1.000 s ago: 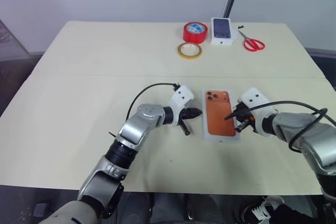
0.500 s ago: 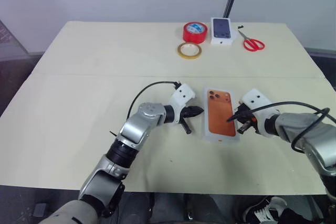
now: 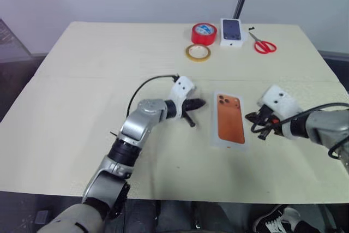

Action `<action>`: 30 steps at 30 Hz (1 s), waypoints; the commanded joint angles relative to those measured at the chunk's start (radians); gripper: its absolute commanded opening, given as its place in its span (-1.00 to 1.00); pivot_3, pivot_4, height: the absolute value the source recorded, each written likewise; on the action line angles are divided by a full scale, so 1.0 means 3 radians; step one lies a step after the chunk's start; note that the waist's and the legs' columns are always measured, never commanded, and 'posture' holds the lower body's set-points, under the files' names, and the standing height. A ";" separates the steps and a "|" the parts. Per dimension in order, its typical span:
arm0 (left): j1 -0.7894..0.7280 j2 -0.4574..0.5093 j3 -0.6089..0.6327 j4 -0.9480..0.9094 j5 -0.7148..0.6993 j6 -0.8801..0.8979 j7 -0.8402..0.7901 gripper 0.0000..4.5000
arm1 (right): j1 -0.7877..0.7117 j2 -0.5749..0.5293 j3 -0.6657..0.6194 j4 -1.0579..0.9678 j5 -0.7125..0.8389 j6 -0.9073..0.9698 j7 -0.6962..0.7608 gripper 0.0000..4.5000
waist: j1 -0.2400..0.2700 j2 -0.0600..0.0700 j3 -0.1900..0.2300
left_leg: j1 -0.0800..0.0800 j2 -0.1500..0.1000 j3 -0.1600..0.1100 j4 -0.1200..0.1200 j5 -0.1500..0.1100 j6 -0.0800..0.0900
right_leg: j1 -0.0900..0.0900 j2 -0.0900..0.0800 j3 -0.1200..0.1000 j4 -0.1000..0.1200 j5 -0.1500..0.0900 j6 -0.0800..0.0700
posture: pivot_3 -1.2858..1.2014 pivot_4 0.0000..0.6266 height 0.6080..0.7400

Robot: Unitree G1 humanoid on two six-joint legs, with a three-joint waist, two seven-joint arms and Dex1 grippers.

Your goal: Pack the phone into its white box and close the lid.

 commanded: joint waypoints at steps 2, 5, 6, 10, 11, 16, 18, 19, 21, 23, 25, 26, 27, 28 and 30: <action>-0.0179 -0.0160 -0.0094 0.0092 -0.0036 -0.0119 -0.0064 -1.00 | 0.0096 0.0078 -0.0009 -0.0261 0.0105 0.0018 -0.0028 -0.99 | 0.0023 0.0000 0.0000 | 0.0001 0.0000 0.0000 0.0001 0.0000 0.0000 | 0.0002 0.0000 0.0000 0.0000 0.0000 0.0001 | 0.03 -0.52 0.65; -0.0189 -0.0150 -0.0340 0.0277 0.0131 -0.0182 -0.0143 -1.00 | 0.0275 0.0074 0.0047 -0.0334 0.0081 -0.0012 -0.0040 -0.99 | 0.0032 0.0000 -0.0001 | 0.0002 0.0001 0.0000 0.0000 0.0000 0.0000 | 0.0000 0.0002 0.0000 0.0000 0.0000 0.0000 | 0.03 -0.52 0.65; -0.0184 -0.0128 -0.0439 0.0362 0.0208 -0.0204 -0.0161 -1.00 | 0.0327 0.0077 0.0061 -0.0347 0.0069 -0.0019 -0.0052 -0.99 | 0.0032 0.0000 -0.0001 | 0.0003 0.0001 0.0000 0.0001 0.0000 0.0000 | 0.0001 0.0002 0.0000 0.0001 0.0000 0.0000 | 0.03 -0.52 0.65; -0.0114 -0.0063 -0.0666 0.0553 0.0374 -0.0249 -0.0221 -1.00 | 0.0441 0.0121 0.0109 -0.0362 0.0048 -0.0042 -0.0115 -0.99 | 0.0031 0.0000 -0.0001 | 0.0003 0.0001 0.0001 0.0000 0.0000 0.0000 | 0.0001 0.0003 0.0001 0.0001 0.0000 0.0000 | 0.03 -0.52 0.65; -0.0099 -0.0059 -0.0666 0.0579 0.0385 -0.0239 -0.0215 -1.00 | 0.0458 0.0130 0.0122 -0.0360 0.0040 -0.0046 -0.0131 -0.99 | 0.0036 0.0000 -0.0001 | 0.0004 0.0001 0.0000 0.0000 0.0000 0.0000 | 0.0002 0.0003 0.0001 0.0001 0.0000 0.0000 | 0.03 -0.52 0.65; 0.0010 0.0018 -0.0568 0.0523 0.0377 -0.0220 -0.0208 -1.00 | 0.0475 0.0194 0.0234 -0.0417 0.0030 -0.0026 -0.0230 -0.99 | 0.0037 -0.0001 -0.0004 | 0.0008 0.0001 -0.0001 0.0001 0.0000 0.0000 | 0.0008 0.0003 0.0001 0.0000 0.0000 0.0000 | 0.03 -0.52 0.65; 0.0054 0.0046 -0.0403 0.0434 0.0310 -0.0270 -0.0147 -1.00 | 0.0444 0.0237 0.0190 -0.0411 0.0034 -0.0066 -0.0257 -0.99 | 0.0030 -0.0002 -0.0004 | 0.0009 0.0003 -0.0001 0.0001 0.0000 0.0000 | 0.0008 0.0002 0.0001 0.0000 0.0000 0.0000 | 0.03 -0.52 0.65; 0.0075 0.0065 -0.0328 0.0388 0.0278 -0.0293 -0.0127 -1.00 | 0.0420 0.0262 0.0168 -0.0409 0.0038 -0.0078 -0.0272 -0.99 | 0.0026 -0.0002 -0.0004 | 0.0009 0.0003 -0.0001 0.0001 0.0000 0.0000 | 0.0008 0.0002 0.0001 0.0000 0.0000 0.0000 | 0.03 -0.52 0.65; 0.0131 0.0170 -0.0039 0.0229 0.0171 -0.0337 -0.0059 -1.00 | 0.0335 0.0371 0.0071 -0.0391 0.0041 -0.0137 -0.0342 -0.99 | 0.0005 -0.0002 -0.0004 | 0.0009 0.0004 -0.0001 0.0000 0.0000 0.0000 | 0.0007 0.0001 0.0001 0.0001 0.0000 0.0000 | 0.03 -0.52 0.65; 0.0231 0.0357 0.0378 -0.0029 -0.0002 -0.0324 0.0031 -1.00 | 0.0312 0.0514 -0.0124 -0.0282 -0.0056 -0.0422 -0.0432 -0.99 | -0.0029 -0.0003 -0.0003 | 0.0008 0.0005 -0.0001 -0.0001 0.0000 0.0000 | 0.0002 0.0001 0.0002 0.0004 0.0000 0.0000 | 0.03 -0.52 0.65; 0.0338 0.0605 0.0683 -0.0215 -0.0112 -0.0319 0.0047 -1.00 | 0.0273 0.0622 -0.0212 -0.0182 -0.0138 -0.0624 -0.0516 -0.99 | -0.0042 -0.0003 -0.0003 | 0.0004 0.0006 -0.0001 -0.0002 0.0001 -0.0002 | -0.0004 0.0002 0.0002 0.0005 0.0000 0.0000 | 0.03 -0.52 0.65; 0.0410 0.0759 0.0811 -0.0291 -0.0140 -0.0298 0.0043 -1.00 | 0.0251 0.0680 -0.0263 -0.0115 -0.0149 -0.0690 -0.0547 -0.99 | -0.0040 -0.0002 -0.0003 | 0.0004 0.0006 -0.0001 -0.0003 0.0001 -0.0002 | -0.0004 0.0001 0.0002 0.0005 0.0000 0.0000 | 0.03 -0.52 0.65; 0.0478 0.0897 0.0911 -0.0348 -0.0154 -0.0277 0.0036 -1.00 | 0.0219 0.0737 -0.0312 -0.0048 -0.0134 -0.0721 -0.0571 -0.99 | -0.0040 -0.0003 -0.0003 | 0.0004 0.0006 -0.0001 -0.0003 0.0002 -0.0003 | -0.0004 0.0001 0.0002 0.0005 0.0000 0.0000 | 0.03 -0.52 0.65; 0.0568 0.1057 0.1032 -0.0401 -0.0151 -0.0286 0.0041 -1.00 | 0.0167 0.0809 -0.0387 0.0062 -0.0106 -0.0750 -0.0598 -0.99 | -0.0047 -0.0002 -0.0004 | 0.0005 0.0006 -0.0001 -0.0004 0.0002 -0.0003 | -0.0003 0.0001 0.0001 0.0004 0.0000 0.0000 | 0.03 -0.52 0.65; 0.0729 0.1316 0.1266 -0.0456 -0.0172 -0.0294 0.0068 -1.00 | 0.0055 0.0932 -0.0500 0.0287 -0.0058 -0.0842 -0.0614 -0.99 | -0.0042 -0.0001 -0.0004 | 0.0007 0.0005 0.0000 -0.0005 0.0002 -0.0003 | -0.0002 -0.0001 0.0002 0.0004 0.0000 0.0000 | 0.03 -0.52 0.65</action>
